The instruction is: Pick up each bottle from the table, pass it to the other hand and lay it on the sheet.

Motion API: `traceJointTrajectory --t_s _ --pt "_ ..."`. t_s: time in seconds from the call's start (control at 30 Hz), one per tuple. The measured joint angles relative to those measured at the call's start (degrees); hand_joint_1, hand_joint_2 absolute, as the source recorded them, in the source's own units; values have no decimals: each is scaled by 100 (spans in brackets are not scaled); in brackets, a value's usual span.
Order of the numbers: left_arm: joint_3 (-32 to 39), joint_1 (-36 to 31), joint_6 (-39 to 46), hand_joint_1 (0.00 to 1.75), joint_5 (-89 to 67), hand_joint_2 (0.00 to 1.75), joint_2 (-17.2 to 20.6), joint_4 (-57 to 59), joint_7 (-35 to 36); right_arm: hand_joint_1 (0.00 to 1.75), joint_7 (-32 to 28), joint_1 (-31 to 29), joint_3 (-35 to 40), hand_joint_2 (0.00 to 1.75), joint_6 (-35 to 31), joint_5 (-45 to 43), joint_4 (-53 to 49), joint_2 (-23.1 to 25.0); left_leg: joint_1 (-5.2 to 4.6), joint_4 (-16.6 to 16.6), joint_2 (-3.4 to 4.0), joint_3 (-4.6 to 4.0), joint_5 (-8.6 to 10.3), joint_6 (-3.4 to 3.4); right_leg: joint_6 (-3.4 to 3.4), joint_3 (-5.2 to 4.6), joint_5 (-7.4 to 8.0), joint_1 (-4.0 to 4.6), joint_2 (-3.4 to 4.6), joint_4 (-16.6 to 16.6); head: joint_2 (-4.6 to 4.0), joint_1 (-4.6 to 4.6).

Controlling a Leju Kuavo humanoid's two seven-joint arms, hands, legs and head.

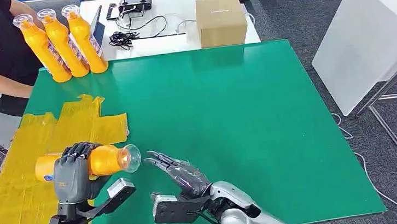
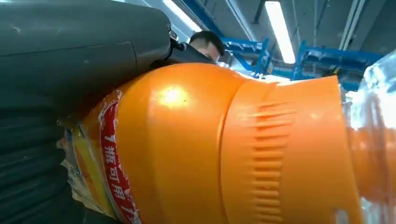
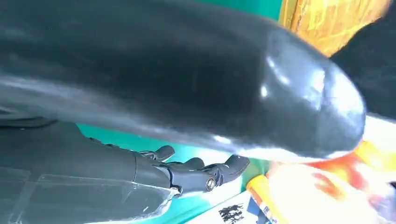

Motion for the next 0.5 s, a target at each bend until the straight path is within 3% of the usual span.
traceJointTrajectory --t_s 0.27,0.3,0.5 --pt "-306 -399 -776 175 -373 175 229 1178 286 0 2 3 2 0 59 7 -109 -17 2 0 5 1 2 -3 0 0 1 0 2 2 0 -2" --pt "-330 -430 -780 0 -373 0 245 1261 286 0 2 3 2 0 61 7 -111 -20 2 0 3 0 2 -3 0 0 1 0 2 2 0 0" --pt "-448 -739 -1350 0 -262 0 308 1890 500 0 24 1 2 0 155 37 -122 -7 1 0 0 -1 2 -3 0 1 0 0 1 2 0 0"
